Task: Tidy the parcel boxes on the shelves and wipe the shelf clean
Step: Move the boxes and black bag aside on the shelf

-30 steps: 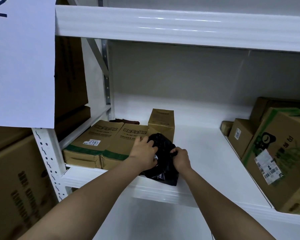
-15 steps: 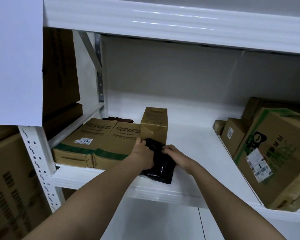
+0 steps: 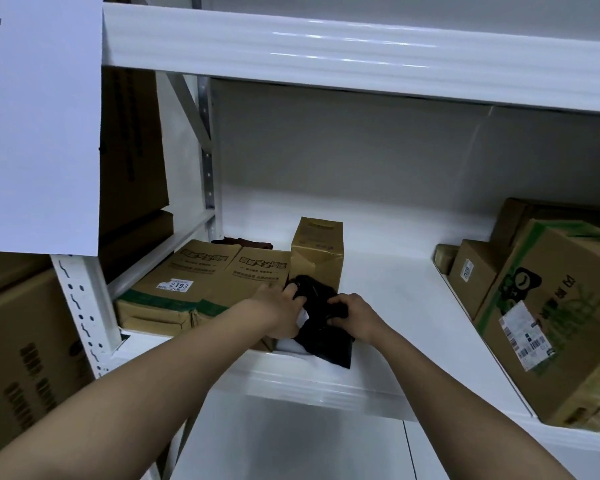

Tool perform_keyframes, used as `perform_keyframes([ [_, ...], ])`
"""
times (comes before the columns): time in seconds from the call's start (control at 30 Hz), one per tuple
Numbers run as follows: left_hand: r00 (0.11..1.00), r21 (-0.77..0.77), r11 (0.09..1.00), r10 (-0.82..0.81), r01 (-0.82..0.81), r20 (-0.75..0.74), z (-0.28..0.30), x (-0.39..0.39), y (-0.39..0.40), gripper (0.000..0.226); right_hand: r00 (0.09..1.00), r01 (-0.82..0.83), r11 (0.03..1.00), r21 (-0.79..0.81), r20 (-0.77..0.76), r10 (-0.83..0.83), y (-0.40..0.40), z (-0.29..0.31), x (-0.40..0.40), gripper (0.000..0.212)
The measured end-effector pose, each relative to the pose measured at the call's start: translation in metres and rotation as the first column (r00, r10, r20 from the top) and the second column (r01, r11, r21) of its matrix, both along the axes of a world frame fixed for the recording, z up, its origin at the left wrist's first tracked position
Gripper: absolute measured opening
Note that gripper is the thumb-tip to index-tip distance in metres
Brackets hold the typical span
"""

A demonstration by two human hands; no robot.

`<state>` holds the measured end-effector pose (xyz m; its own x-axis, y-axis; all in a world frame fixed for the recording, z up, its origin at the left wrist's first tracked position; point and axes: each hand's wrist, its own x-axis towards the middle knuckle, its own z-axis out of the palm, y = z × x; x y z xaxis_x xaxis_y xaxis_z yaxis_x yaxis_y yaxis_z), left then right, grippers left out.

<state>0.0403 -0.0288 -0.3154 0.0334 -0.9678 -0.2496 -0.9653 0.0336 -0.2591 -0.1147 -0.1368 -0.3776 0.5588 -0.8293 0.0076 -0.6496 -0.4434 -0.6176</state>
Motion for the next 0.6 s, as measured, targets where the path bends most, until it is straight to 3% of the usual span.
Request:
perform_keyframes([
  [0.27,0.951,0.049,0.989,-0.15,0.142,0.271,-0.006,-0.011,0.005,0.047,0.975,0.105,0.969,-0.223,-0.171,-0.145,0.01,0.004,0.021,0.03],
  [0.4,0.894,0.104,0.982,-0.188,0.159,0.408,-0.014,-0.017,0.001,0.041,0.947,0.113,0.938,-0.328,-0.25,-0.201,0.019,0.002,0.031,0.038],
  [0.6,0.861,0.102,0.977,-0.215,0.19,0.46,-0.024,-0.024,0.0,0.046,0.916,0.094,0.915,-0.392,-0.325,-0.234,0.024,0.0,0.043,0.045],
])
